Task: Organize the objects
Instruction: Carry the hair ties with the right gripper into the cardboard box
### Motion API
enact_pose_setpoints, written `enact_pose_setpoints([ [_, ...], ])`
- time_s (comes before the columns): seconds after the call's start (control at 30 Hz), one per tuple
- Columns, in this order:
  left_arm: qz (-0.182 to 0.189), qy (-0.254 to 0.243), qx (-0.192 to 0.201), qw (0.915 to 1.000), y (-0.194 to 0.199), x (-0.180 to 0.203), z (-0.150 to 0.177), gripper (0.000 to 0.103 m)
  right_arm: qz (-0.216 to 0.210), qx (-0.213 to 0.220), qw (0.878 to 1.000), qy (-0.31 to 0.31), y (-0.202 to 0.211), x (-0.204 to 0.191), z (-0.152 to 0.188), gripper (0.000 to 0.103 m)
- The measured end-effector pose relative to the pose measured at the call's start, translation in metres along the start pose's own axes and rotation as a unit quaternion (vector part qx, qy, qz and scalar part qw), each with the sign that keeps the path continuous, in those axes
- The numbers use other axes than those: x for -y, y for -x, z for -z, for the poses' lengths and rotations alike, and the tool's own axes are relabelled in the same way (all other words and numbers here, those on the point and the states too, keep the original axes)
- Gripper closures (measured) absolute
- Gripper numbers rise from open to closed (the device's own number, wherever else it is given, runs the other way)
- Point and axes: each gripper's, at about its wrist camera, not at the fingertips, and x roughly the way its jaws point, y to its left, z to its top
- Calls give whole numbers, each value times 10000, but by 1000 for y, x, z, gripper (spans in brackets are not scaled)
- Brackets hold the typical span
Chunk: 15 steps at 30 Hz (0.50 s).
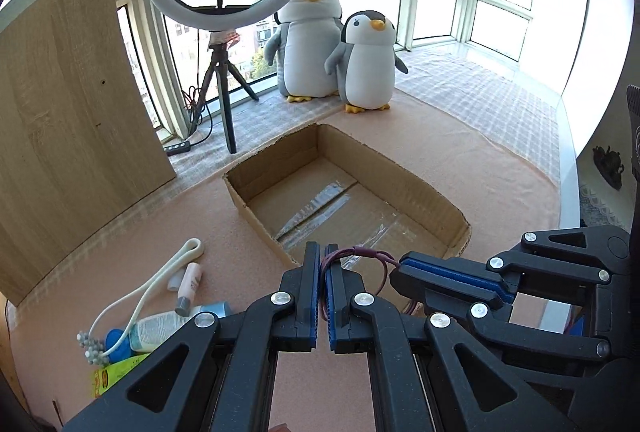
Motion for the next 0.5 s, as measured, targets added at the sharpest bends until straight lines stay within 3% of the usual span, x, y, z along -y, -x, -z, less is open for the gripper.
enact_pose_setpoints([
  [0.23, 231, -287, 87, 9993, -36, 23, -41, 100, 335, 115, 9991, -229, -6, 44, -5, 101],
  [0.3, 252, -340, 103, 9990, -49, 27, -47, 96, 431, 120, 9987, -250, -10, 53, -5, 101],
  [0.33, 221, -326, 49, 9992, -59, 25, -48, 82, 492, 86, 9984, -257, -16, 59, -4, 101],
  [0.37, 87, -282, -76, 9995, -70, 22, -47, 29, 596, -25, 9979, -266, -24, 66, -2, 100],
  [0.4, -128, -187, -191, 9996, -78, 18, -44, 5, 651, -270, 9971, -301, -36, 72, 2, 93],
  [0.43, -323, -56, -156, 9993, -79, 11, -41, 2, 699, -449, 9959, -367, -44, 78, 6, 83],
  [0.5, -415, 144, -200, 9988, -75, -5, -33, 0, 815, -463, 9943, -500, -42, 87, 16, 70],
])
